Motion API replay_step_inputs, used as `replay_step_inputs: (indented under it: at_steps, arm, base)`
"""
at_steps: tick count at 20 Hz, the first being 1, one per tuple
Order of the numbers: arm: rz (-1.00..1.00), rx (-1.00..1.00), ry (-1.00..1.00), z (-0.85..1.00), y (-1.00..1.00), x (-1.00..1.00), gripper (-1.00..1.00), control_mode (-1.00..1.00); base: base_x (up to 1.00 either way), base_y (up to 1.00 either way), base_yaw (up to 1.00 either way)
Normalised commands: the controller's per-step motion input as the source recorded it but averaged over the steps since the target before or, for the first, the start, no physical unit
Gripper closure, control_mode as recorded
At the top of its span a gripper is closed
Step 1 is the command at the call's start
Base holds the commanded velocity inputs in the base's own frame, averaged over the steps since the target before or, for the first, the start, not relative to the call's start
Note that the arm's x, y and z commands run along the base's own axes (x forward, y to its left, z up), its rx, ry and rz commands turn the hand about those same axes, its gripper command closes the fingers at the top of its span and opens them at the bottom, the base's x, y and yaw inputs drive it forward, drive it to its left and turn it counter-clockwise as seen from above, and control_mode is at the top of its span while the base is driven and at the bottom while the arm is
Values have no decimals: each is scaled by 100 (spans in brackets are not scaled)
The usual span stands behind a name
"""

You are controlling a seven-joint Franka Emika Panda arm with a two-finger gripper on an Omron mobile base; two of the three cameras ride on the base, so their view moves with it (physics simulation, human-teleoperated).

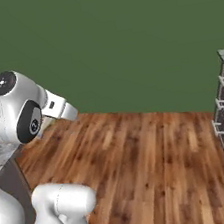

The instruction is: Take the cheese, fish, and garlic from the fridge and place them on the plate on the dining counter to create an appetizer plate.

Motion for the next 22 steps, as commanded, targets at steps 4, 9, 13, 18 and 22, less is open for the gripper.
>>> replay_step_inputs:
  at_steps: [4, 9, 13, 18, 22]
  arm:
    - [0, 0, 0, 0, 0, 0, 100, 100]
    - [0, 0, 0, 0, 0, 0, 100, 100]
    - [0, 0, 0, 0, 0, 0, 100, 100]
    - [0, 0, 0, 0, 0, 0, 100, 100]
    - [0, 0, 0, 0, 0, 0, 100, 100]
  base:
    - [100, -40, 48]
    - [100, -49, 50]
    - [100, -44, 49]
    - [100, -42, 48]
    - [100, -28, 50]
